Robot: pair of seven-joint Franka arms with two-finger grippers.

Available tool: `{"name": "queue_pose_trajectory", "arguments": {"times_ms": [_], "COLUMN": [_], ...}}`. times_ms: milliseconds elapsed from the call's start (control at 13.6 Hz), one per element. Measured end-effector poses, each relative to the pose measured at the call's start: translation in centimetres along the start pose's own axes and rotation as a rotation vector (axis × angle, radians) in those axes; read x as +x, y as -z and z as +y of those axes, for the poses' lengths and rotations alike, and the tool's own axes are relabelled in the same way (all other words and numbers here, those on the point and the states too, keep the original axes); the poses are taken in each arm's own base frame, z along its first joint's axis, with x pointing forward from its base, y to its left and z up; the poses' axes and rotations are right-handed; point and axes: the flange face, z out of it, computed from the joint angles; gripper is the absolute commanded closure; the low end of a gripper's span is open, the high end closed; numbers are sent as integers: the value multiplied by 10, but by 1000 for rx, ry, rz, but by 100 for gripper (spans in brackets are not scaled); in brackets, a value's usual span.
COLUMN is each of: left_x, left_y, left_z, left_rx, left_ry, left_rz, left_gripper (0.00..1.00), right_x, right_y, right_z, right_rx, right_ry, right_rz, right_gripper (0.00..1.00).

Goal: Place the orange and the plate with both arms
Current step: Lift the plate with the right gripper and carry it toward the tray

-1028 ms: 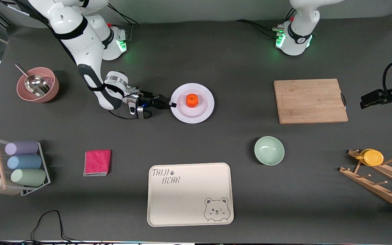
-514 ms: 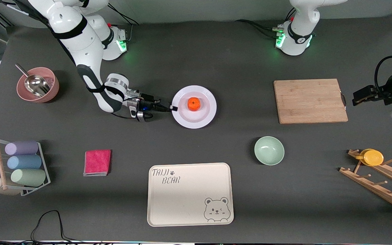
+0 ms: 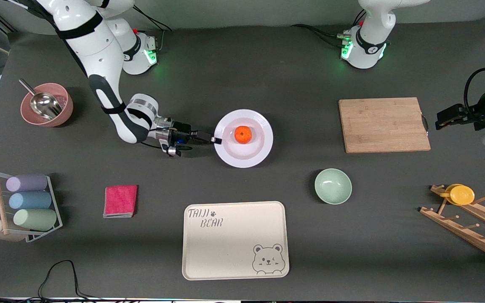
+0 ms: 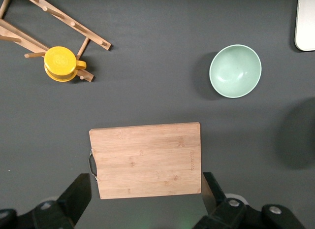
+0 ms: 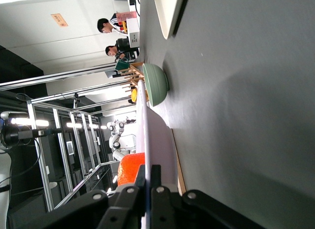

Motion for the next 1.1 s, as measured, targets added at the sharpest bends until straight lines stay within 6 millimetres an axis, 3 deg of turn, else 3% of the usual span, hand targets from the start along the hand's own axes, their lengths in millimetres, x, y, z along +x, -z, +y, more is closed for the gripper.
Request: {"name": "queue_pose_trajectory", "arguments": {"times_ms": [514, 808, 1101], "left_x": [-1, -1, 0], "left_y": [-1, -1, -2], "left_z": [1, 2, 7], "left_rx": [0, 0, 1], "left_ry": [-8, -12, -21], "left_rz": [-7, -8, -10], "left_gripper": [0, 0, 0], "right_x": [73, 126, 158], "right_y": [20, 33, 28], "right_z": [-73, -142, -211], "right_rx": [-51, -106, -105], "right_ry": [-11, 14, 26], "right_rz": [-48, -72, -68], "right_gripper": [100, 100, 100]}}
